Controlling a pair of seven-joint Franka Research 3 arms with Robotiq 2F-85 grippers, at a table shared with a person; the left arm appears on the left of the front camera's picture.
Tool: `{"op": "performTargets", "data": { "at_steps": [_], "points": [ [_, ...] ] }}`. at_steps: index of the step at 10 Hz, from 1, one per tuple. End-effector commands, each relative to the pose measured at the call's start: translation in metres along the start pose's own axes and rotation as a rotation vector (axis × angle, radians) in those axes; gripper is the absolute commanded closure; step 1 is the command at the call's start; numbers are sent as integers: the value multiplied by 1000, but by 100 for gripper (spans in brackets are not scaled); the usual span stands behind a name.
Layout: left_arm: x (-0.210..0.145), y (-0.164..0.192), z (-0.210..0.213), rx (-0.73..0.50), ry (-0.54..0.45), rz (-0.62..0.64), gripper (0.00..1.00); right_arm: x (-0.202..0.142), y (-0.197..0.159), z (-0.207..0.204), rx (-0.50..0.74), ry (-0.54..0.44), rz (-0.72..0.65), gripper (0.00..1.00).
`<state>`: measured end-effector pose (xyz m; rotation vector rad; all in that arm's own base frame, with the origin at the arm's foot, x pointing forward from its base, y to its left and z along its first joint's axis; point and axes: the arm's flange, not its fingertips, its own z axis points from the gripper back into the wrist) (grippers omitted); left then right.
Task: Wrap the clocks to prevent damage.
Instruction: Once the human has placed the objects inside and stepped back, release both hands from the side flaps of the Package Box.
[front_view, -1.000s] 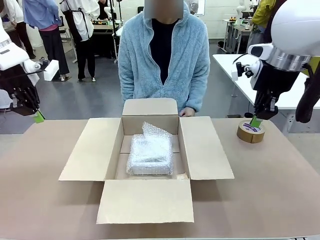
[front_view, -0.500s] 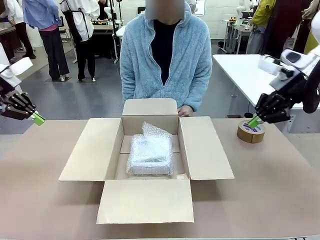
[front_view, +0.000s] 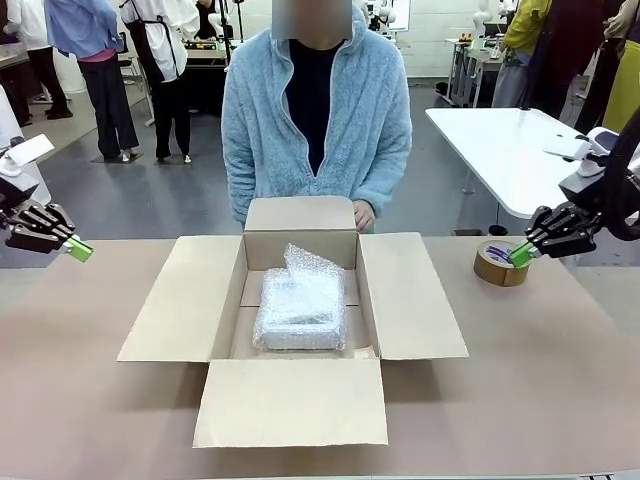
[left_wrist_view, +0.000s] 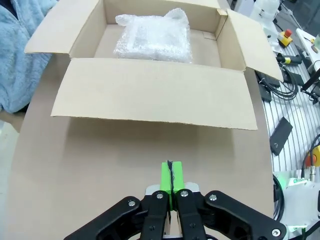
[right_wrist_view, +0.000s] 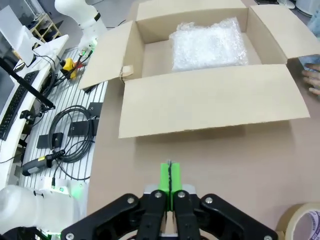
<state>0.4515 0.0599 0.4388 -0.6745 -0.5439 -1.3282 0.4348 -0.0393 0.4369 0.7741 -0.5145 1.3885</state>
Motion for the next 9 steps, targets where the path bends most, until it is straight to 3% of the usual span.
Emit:
{"op": "performTargets", "data": {
  "at_steps": [1, 3, 4, 9],
  "points": [
    [-3, -3, 1, 0, -22, 19, 100, -1, 5, -2, 32, -30, 45, 99],
    [-3, -3, 1, 0, -22, 19, 100, 0, 2, 0, 10, -2, 11, 99],
    [-3, -1, 0, -1, 2, 9, 100, -5, -8, -7, -5, -61, 42, 99],
    [-41, 32, -17, -38, -203, -4, 100, -55, -35, -4, -31, -255, 95, 99]
  ]
}}
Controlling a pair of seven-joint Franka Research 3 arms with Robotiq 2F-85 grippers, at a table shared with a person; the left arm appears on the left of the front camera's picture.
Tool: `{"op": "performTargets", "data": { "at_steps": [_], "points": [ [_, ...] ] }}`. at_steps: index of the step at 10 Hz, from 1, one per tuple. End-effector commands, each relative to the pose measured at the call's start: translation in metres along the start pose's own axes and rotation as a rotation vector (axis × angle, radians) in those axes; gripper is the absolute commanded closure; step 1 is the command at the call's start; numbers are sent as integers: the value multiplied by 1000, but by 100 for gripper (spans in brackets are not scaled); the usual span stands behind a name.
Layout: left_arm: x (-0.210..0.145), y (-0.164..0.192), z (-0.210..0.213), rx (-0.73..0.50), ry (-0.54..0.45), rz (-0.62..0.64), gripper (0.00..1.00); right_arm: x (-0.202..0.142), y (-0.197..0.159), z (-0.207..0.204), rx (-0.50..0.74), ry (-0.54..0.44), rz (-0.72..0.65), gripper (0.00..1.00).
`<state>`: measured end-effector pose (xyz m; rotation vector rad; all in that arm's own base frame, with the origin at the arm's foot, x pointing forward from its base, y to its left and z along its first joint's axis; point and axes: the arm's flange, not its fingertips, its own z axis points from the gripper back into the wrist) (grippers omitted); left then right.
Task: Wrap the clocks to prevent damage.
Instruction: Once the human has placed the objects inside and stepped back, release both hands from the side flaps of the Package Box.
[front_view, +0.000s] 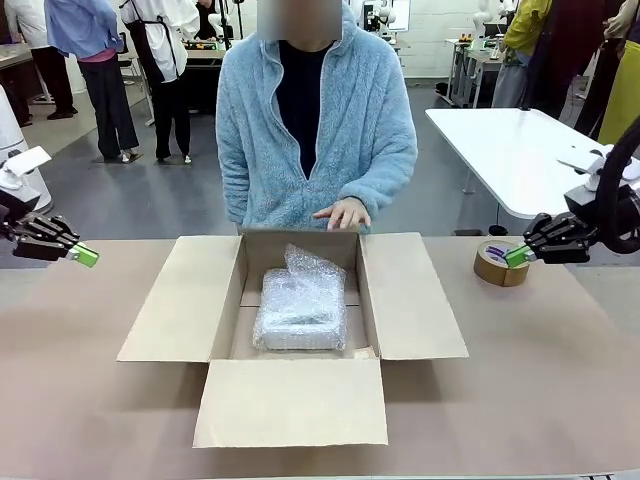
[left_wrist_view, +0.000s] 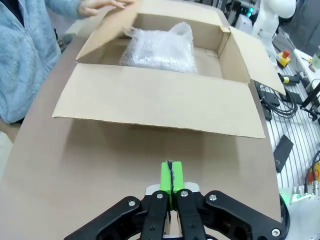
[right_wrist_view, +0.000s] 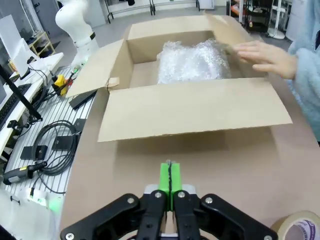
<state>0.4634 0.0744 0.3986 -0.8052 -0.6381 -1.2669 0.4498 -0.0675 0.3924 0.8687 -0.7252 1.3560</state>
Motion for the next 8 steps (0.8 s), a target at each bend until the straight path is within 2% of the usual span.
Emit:
{"op": "performTargets", "data": {
  "at_steps": [1, 4, 8],
  "points": [
    [-11, 20, -3, -13, -67, -16, 100, -14, -16, 2, 21, -78, 41, 99],
    [-20, 27, -11, 5, -105, -52, 100, -30, -25, 0, 41, -126, 64, 99],
    [-17, 11, -11, -17, -105, -118, 100, -35, -33, -5, 92, -134, 54, 99]
  ]
}}
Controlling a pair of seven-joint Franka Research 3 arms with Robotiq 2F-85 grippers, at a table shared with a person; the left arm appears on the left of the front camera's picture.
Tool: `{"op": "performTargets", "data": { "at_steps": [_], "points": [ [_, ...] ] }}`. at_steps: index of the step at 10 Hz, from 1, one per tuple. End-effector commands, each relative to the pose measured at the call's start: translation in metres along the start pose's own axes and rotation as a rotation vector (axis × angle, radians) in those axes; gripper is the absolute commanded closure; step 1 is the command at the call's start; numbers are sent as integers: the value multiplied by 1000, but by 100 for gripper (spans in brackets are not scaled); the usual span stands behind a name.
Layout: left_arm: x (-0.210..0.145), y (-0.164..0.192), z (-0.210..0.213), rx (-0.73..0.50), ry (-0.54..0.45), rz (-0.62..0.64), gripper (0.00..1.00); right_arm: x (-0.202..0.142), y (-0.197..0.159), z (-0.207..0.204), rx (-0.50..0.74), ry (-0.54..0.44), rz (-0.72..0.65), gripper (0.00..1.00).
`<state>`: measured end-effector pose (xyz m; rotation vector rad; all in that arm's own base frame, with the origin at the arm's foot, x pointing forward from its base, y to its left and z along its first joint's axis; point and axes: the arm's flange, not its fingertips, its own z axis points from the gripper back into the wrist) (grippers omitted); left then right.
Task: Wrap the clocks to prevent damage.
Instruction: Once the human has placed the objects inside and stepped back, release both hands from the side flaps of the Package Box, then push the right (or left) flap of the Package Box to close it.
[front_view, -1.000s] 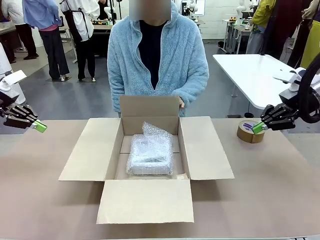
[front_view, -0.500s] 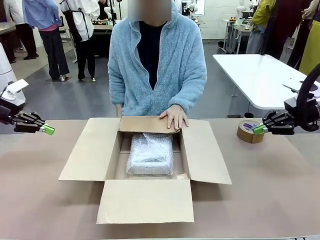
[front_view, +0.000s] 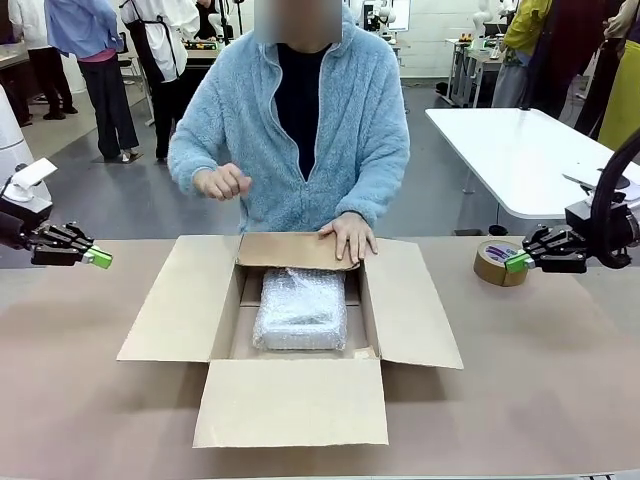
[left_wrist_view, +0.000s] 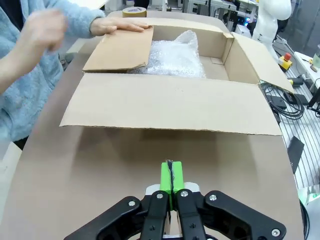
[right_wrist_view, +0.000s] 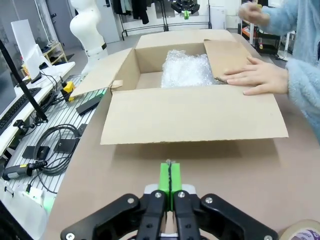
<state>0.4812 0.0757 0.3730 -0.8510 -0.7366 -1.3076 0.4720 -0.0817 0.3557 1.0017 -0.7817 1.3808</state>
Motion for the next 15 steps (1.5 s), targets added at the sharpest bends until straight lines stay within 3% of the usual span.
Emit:
{"op": "performTargets", "data": {
  "at_steps": [1, 15],
  "points": [
    [-2, 2, -1, 6, 6, 17, 100, 0, 2, 1, -10, 5, 0, 99],
    [-2, 2, -1, 6, 6, 17, 100, 0, 2, 1, -10, 5, 0, 99]
  ]
}}
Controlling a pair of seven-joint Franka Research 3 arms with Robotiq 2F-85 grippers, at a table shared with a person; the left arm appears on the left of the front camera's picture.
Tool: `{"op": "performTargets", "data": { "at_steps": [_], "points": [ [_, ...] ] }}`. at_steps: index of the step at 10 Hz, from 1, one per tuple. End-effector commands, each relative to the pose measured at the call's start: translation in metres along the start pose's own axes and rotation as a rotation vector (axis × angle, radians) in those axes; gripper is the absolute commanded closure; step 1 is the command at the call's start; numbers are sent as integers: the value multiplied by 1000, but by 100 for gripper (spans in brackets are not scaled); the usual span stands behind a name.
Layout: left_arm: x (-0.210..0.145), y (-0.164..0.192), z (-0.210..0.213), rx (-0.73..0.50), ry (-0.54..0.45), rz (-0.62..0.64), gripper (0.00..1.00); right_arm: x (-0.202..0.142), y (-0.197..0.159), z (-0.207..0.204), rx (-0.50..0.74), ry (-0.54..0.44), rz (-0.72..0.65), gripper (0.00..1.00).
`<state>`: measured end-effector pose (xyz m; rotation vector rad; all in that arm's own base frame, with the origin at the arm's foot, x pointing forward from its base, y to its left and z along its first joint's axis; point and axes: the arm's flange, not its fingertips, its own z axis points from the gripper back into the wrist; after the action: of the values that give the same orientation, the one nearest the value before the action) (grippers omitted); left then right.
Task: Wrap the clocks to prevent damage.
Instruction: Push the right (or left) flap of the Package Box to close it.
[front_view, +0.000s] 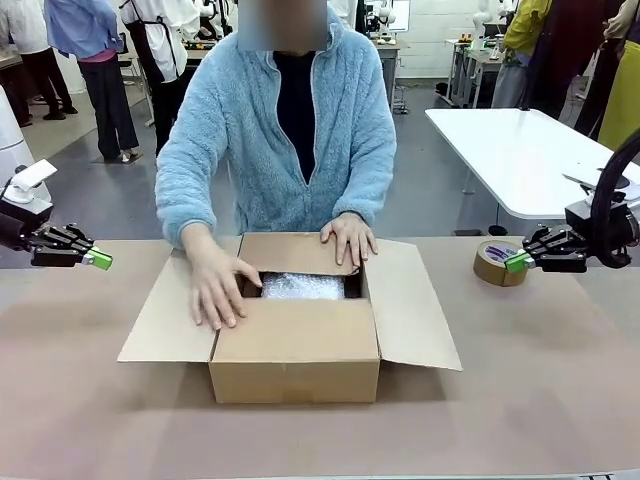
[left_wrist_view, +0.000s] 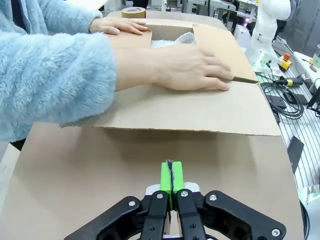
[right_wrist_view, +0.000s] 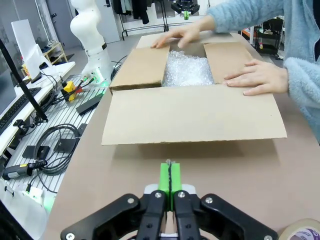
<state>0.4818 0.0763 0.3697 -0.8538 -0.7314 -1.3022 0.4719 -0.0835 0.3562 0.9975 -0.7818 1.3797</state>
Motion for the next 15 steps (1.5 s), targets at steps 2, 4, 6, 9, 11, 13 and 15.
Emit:
{"op": "performTargets", "data": {
  "at_steps": [2, 4, 6, 9, 11, 13, 15],
  "points": [
    [1, 1, 1, 8, 6, 10, 100, 0, 2, -1, -7, 3, 0, 99],
    [1, 1, 1, 8, 6, 10, 100, 0, 2, -1, -7, 3, 0, 99],
    [1, 1, 1, 8, 6, 10, 100, 0, 2, -1, -7, 3, 0, 99],
    [1, 1, 1, 8, 6, 10, 100, 0, 2, -1, -7, 3, 0, 99],
    [1, 1, 1, 8, 6, 10, 100, 0, 2, -1, -7, 3, 0, 99],
    [1, 1, 1, 8, 6, 10, 100, 0, 2, -1, -7, 3, 0, 99],
    [-8, -7, -7, -8, 13, 1, 100, 0, 2, -1, -7, 3, 0, 99]
  ]
}}
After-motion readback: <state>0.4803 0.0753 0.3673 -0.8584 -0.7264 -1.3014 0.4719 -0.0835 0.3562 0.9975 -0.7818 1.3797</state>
